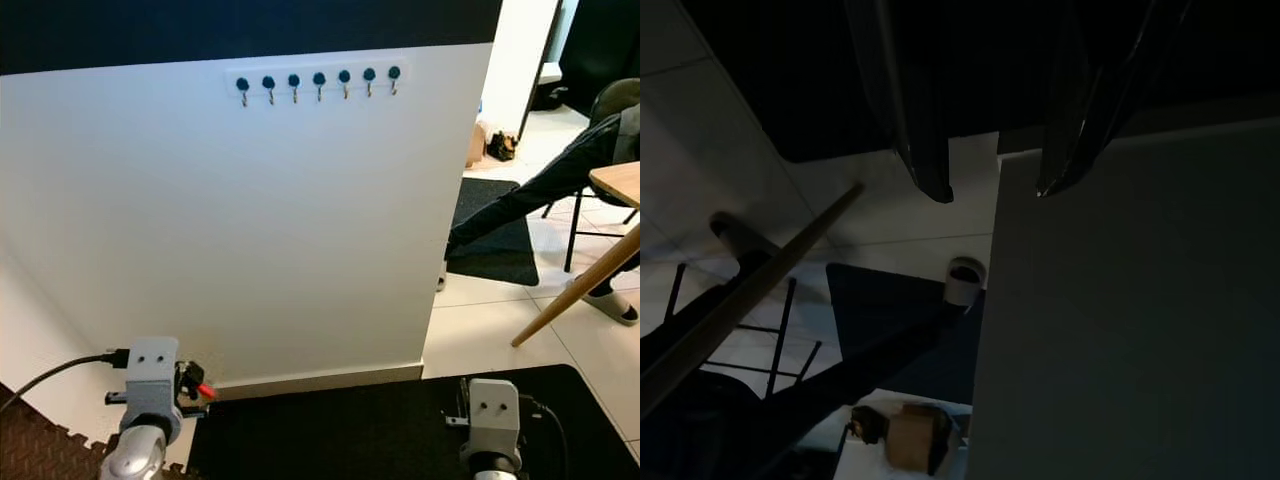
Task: Hang keys on a hook
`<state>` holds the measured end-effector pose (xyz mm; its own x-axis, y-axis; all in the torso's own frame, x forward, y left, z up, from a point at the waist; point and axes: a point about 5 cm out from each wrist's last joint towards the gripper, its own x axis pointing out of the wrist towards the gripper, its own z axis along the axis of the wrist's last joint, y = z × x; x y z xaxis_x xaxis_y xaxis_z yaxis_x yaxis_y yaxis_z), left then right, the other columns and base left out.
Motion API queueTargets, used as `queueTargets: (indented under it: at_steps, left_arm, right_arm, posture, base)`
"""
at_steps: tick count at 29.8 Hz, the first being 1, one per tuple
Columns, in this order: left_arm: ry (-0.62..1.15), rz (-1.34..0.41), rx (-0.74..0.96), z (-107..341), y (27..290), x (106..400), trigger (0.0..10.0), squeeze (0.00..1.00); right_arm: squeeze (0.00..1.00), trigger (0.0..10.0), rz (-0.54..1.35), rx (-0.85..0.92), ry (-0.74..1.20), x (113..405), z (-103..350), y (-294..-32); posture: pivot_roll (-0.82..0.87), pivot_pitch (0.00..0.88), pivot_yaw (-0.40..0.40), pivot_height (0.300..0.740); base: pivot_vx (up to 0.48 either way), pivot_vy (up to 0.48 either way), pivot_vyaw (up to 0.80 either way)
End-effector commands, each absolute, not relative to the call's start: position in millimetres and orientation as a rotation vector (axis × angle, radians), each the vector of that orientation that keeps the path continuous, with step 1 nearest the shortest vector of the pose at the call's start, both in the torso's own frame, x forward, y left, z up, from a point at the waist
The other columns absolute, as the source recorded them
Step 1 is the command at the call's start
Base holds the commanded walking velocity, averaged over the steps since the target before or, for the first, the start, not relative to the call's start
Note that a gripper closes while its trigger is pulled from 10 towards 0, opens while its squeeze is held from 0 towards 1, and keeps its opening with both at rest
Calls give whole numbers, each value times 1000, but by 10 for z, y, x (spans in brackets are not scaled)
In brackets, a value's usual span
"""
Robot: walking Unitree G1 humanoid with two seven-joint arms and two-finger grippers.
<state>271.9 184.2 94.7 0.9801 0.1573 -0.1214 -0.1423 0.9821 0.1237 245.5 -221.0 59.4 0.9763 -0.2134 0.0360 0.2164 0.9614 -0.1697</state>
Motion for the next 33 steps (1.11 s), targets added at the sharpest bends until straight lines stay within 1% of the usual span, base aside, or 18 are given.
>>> queueTargets:
  at_steps: [1,3,4,5,6,9,10,12,16,20,21,25,29,33]
  left_arm:
    - [131,162,147,949,1913,2723,10000,0]
    - [129,161,149,963,1919,2734,10000,0]
    - [131,163,155,960,1966,2754,10000,0]
    - [133,171,163,948,2010,2761,10000,0]
    - [139,197,162,942,2036,2769,10000,0]
    - [140,213,157,944,2042,2774,10000,0]
    - [138,220,156,948,2032,2778,10000,0]
    - [137,215,165,909,1946,2775,10000,0]
    - [139,205,164,903,1912,2757,10000,0]
    - [150,209,187,848,2007,2679,10000,0]
    - [150,209,187,848,2007,2679,10000,0]
    - [171,190,212,732,2033,2588,10000,0]
    - [189,113,234,623,1874,2549,10000,0]
    - [186,100,231,588,1818,2576,10000,0]
  right_arm:
    - [0,10000,-218,-160,2,2441,560,-2172]
    - [0,10000,-215,-154,0,2452,565,-2152]
    - [0,10000,-200,-149,0,2480,548,-2079]
    - [0,10000,-189,-143,5,2492,521,-2022]
    - [0,10000,-170,-138,8,2509,512,-1995]
    - [0,10000,-155,-138,9,2521,512,-1985]
    - [0,10000,-144,-144,8,2528,517,-1994]
    - [0,10000,-164,-169,8,2605,556,-2150]
    - [0,10000,-183,-168,2,2649,587,-2212]
    - [0,10000,-141,-167,6,2670,550,-2065]
    - [0,10000,-141,-167,6,2670,550,-2065]
    - [0,10000,-118,-165,15,2593,498,-1979]
    - [0,10000,-126,-170,40,2491,405,-2009]
    - [0,10000,-148,-167,30,2495,419,-2035]
  posture:
    - [41,152,113,740]
    - [41,152,113,740]
    - [35,132,81,740]
    - [39,117,88,740]
    - [60,106,77,740]
    - [60,106,77,740]
    - [60,106,77,740]
    - [73,85,60,740]
    - [80,89,55,740]
    - [86,95,63,740]
    - [86,95,63,740]
    - [73,97,63,740]
    - [56,94,81,740]
    - [33,88,96,740]
  base:
    - [0,0,0]
    - [0,0,0]
    - [0,0,0]
    - [0,0,0]
    - [0,0,0]
    - [0,0,0]
    - [0,0,0]
    - [0,0,0]
    - [0,0,0]
    - [0,0,0]
    - [0,0,0]
    - [0,0,0]
    - [0,0,0]
    - [0,0,0]
